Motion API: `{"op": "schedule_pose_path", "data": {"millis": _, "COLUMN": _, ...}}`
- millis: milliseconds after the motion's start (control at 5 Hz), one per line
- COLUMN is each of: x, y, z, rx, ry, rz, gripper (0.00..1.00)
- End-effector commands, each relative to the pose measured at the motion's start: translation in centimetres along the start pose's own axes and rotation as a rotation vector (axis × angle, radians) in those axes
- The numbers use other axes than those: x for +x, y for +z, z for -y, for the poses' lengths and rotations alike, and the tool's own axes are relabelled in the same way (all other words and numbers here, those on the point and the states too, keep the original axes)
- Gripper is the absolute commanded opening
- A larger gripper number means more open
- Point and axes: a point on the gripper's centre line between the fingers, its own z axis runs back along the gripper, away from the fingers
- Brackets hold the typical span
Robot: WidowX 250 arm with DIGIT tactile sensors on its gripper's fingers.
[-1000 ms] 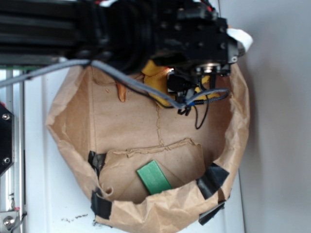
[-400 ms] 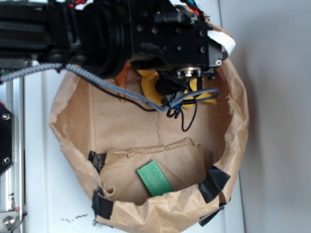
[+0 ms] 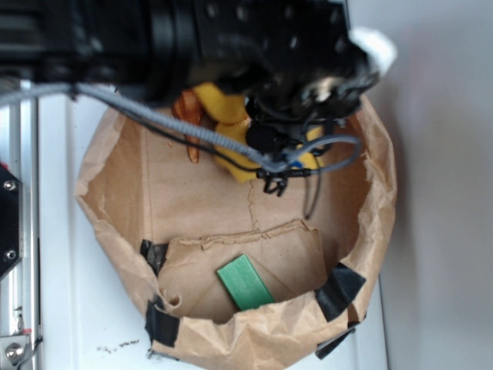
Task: Grab the yellow cloth.
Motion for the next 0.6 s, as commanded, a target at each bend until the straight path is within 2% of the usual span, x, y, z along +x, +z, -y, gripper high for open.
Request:
{"op": "schedule_pose_path", "data": {"millis": 0, "x": -1.5, "y": 7.3, "z": 2.5, "rx": -0.001, "ry": -0.013, "rz": 0.089, "gripper": 0.00}}
{"op": "schedule_pose_path", "data": {"millis": 200, "x": -3.0, "y": 8.2, "z": 3.7, "rx": -0.003, "ry": -0.034, "rz": 0.103, "gripper": 0.00}}
{"op": "schedule_pose_path", "data": {"millis": 400, "x": -3.2, "y": 7.8, "z": 5.4, "rx": 0.205, "ry": -0.035, "rz": -0.016, "gripper": 0.29}}
